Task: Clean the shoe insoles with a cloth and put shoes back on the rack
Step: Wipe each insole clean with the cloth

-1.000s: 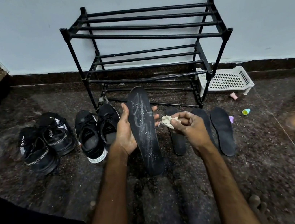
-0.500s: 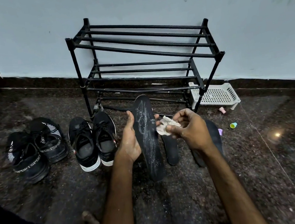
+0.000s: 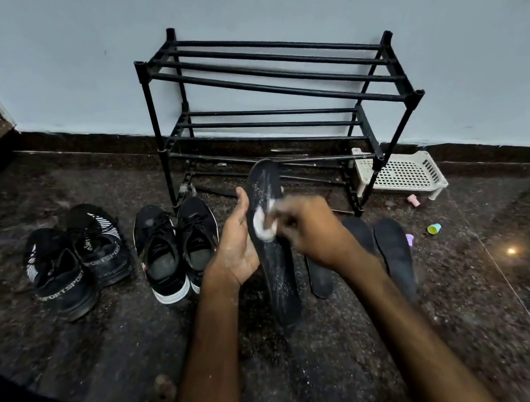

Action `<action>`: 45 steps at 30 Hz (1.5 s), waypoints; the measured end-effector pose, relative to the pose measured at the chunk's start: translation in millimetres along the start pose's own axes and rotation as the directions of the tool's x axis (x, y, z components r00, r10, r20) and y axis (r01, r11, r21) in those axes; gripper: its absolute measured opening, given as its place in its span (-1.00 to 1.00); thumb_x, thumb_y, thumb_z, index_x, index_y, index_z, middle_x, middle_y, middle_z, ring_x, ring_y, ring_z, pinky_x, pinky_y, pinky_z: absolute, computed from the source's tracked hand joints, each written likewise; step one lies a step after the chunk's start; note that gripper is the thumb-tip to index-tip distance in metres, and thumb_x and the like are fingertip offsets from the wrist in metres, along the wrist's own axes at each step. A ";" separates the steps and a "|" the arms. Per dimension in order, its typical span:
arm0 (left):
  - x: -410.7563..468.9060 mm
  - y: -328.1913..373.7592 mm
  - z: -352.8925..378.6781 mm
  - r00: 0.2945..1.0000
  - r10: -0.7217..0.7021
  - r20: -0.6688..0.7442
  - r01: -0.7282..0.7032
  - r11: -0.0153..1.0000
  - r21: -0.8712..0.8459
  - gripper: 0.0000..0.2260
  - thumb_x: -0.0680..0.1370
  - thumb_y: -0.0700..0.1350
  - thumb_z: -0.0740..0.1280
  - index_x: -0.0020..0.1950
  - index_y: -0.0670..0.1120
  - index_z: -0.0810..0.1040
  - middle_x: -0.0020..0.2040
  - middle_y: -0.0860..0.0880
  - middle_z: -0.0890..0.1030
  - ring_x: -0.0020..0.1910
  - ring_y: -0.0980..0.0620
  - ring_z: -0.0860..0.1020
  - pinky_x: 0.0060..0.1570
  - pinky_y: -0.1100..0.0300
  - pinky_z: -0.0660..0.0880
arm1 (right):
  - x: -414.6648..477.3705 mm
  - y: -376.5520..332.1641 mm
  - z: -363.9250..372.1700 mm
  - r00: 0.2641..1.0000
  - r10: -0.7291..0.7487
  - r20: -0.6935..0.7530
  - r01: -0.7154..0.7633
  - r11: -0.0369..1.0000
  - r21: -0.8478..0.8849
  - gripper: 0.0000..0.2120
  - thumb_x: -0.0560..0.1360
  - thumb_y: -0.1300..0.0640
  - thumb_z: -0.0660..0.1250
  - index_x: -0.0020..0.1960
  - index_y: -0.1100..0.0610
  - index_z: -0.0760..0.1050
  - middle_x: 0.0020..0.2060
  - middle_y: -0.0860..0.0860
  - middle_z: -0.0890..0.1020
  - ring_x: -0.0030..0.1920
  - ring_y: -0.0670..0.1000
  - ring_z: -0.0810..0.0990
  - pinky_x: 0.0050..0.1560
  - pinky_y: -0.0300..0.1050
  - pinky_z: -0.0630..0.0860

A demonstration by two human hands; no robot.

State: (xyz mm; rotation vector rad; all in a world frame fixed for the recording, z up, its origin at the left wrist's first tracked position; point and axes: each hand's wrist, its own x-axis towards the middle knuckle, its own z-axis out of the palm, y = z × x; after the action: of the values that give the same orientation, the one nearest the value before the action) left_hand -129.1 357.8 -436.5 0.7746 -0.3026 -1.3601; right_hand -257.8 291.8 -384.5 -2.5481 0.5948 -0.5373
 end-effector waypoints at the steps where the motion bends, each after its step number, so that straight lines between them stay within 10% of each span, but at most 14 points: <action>1: -0.7 1.8 -1.5 1.000 0.001 -0.014 -0.001 1.000 0.010 -0.36 0.62 0.27 0.02 0.40 -0.22 0.45 0.26 -0.23 0.57 0.18 -0.14 0.58 0.22 -0.04 0.52 | -7.2 1.9 -2.3 0.991 0.040 0.130 -0.049 0.996 0.072 -0.81 0.41 0.33 0.47 -0.08 0.07 0.67 -0.16 -0.14 0.65 -0.17 -0.23 0.58 -0.06 -0.31 0.52; 5: -0.4 -0.4 -3.6 0.999 -0.022 -0.045 0.023 1.000 0.015 -0.37 0.62 0.27 0.03 0.38 -0.21 0.48 0.26 -0.25 0.57 0.19 -0.18 0.57 0.28 -0.13 0.46 | -5.9 8.4 -24.4 0.941 0.260 -0.217 -0.218 0.955 0.201 -0.73 0.45 0.27 0.46 0.10 0.02 0.62 0.01 -0.14 0.65 -0.05 -0.23 0.58 0.01 -0.42 0.48; 9: 0.8 -9.5 4.6 0.998 -0.061 -0.012 0.061 0.998 0.025 -0.38 0.63 0.26 0.05 0.33 -0.22 0.52 0.21 -0.24 0.60 0.19 -0.18 0.57 0.29 -0.11 0.46 | 16.2 4.3 -22.3 0.877 0.167 -0.450 -0.167 0.985 0.042 -0.73 0.46 0.26 0.45 0.14 0.12 0.55 0.06 -0.04 0.61 0.05 -0.09 0.57 0.14 -0.22 0.53; 13: 4.1 -8.5 8.1 0.999 -0.040 0.015 0.040 0.999 -0.019 -0.39 0.64 0.26 0.00 0.27 -0.21 0.54 0.13 -0.19 0.65 0.07 -0.10 0.64 0.09 -0.02 0.60 | 4.7 14.0 -6.3 0.985 0.155 0.073 -0.157 0.987 0.021 -0.82 0.45 0.20 0.49 0.05 0.12 0.65 -0.05 0.00 0.65 -0.02 -0.05 0.58 0.10 -0.10 0.52; 15: 6.5 -4.4 0.7 0.999 -0.019 -0.044 0.017 0.998 -0.054 -0.35 0.61 0.30 0.00 0.31 -0.21 0.52 0.26 -0.22 0.57 0.18 -0.14 0.58 0.15 -0.11 0.55 | -10.2 21.1 -9.4 0.900 0.171 0.401 -0.232 0.966 0.109 -0.84 0.41 0.18 0.54 -0.02 0.09 0.69 -0.11 -0.05 0.70 -0.09 -0.09 0.62 0.02 -0.12 0.55; 21: 8.1 -1.4 -13.5 0.993 0.032 -0.115 -0.044 0.994 -0.101 -0.32 0.60 0.33 0.00 0.21 -0.19 0.61 0.19 -0.22 0.63 0.14 -0.17 0.62 0.10 -0.10 0.58 | -6.2 13.9 -1.0 0.953 0.202 -0.228 -0.182 0.978 0.103 -0.83 0.48 0.19 0.44 0.07 0.11 0.64 0.01 -0.04 0.62 -0.07 -0.17 0.53 0.06 -0.39 0.47; 24: 11.6 3.8 -18.3 0.987 0.088 -0.133 -0.107 0.984 -0.140 -0.29 0.58 0.36 -0.04 0.27 -0.17 0.57 0.14 -0.17 0.63 0.12 -0.15 0.61 0.23 -0.15 0.48 | -14.6 5.2 21.0 0.964 0.092 0.251 -0.111 0.992 0.061 -0.83 0.48 0.20 0.45 0.07 0.13 0.66 0.02 0.02 0.65 0.00 -0.05 0.58 0.09 -0.27 0.48; 27: 11.7 13.0 -26.7 0.975 0.152 -0.164 -0.175 0.975 -0.135 -0.31 0.59 0.35 -0.02 0.40 -0.14 0.46 0.19 -0.16 0.61 0.16 -0.14 0.59 0.26 -0.18 0.46 | -33.0 10.0 18.9 0.730 0.161 0.665 -0.169 0.984 -0.052 -0.79 0.42 0.35 0.46 0.02 0.14 0.69 -0.07 0.03 0.71 -0.09 -0.07 0.63 -0.09 -0.27 0.49; 34: 5.6 13.7 -28.9 0.981 0.138 -0.139 -0.153 0.983 -0.105 -0.32 0.60 0.35 -0.01 0.41 -0.14 0.45 0.25 -0.17 0.58 0.26 -0.16 0.52 0.37 -0.16 0.35 | -9.8 5.8 -5.9 0.983 0.156 -0.102 -0.151 0.987 0.056 -0.84 0.46 0.21 0.47 0.03 0.08 0.63 -0.07 -0.05 0.64 -0.10 -0.10 0.58 -0.03 -0.33 0.47; 37: 4.6 13.5 -23.3 0.977 0.158 -0.141 -0.177 0.975 -0.132 -0.30 0.58 0.36 0.00 0.41 -0.15 0.45 0.25 -0.16 0.57 0.21 -0.14 0.54 0.24 -0.11 0.47 | -20.2 1.7 32.9 0.965 0.122 0.231 -0.125 0.992 0.002 -0.83 0.47 0.28 0.44 0.04 0.12 0.65 -0.04 0.01 0.66 -0.05 -0.05 0.61 -0.02 -0.35 0.41; 40: 2.1 19.4 -24.0 0.970 0.196 -0.145 -0.209 0.975 -0.081 -0.31 0.60 0.36 -0.03 0.43 -0.14 0.44 0.27 -0.15 0.57 0.19 -0.12 0.57 0.17 -0.09 0.54 | -37.3 16.8 36.6 0.757 0.195 0.623 -0.157 0.981 -0.117 -0.82 0.42 0.39 0.43 -0.03 0.20 0.68 -0.11 0.09 0.71 -0.11 -0.01 0.66 -0.14 -0.31 0.43; 45: -1.9 18.6 -27.8 0.969 0.186 -0.162 -0.194 0.980 -0.036 -0.31 0.60 0.35 -0.04 0.47 -0.13 0.40 0.33 -0.18 0.54 0.29 -0.14 0.54 0.16 -0.10 0.51 | -17.0 26.3 -17.7 0.934 0.287 0.213 -0.261 0.955 -0.144 -0.82 0.44 0.33 0.43 -0.06 0.09 0.67 -0.13 0.01 0.68 -0.12 -0.04 0.62 -0.04 -0.18 0.52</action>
State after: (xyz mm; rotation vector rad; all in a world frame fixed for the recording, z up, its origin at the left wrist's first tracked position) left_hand -98.3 368.7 -444.0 0.7853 -0.2101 -1.1148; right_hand -288.3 273.1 -388.1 -2.5232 0.8972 -0.1075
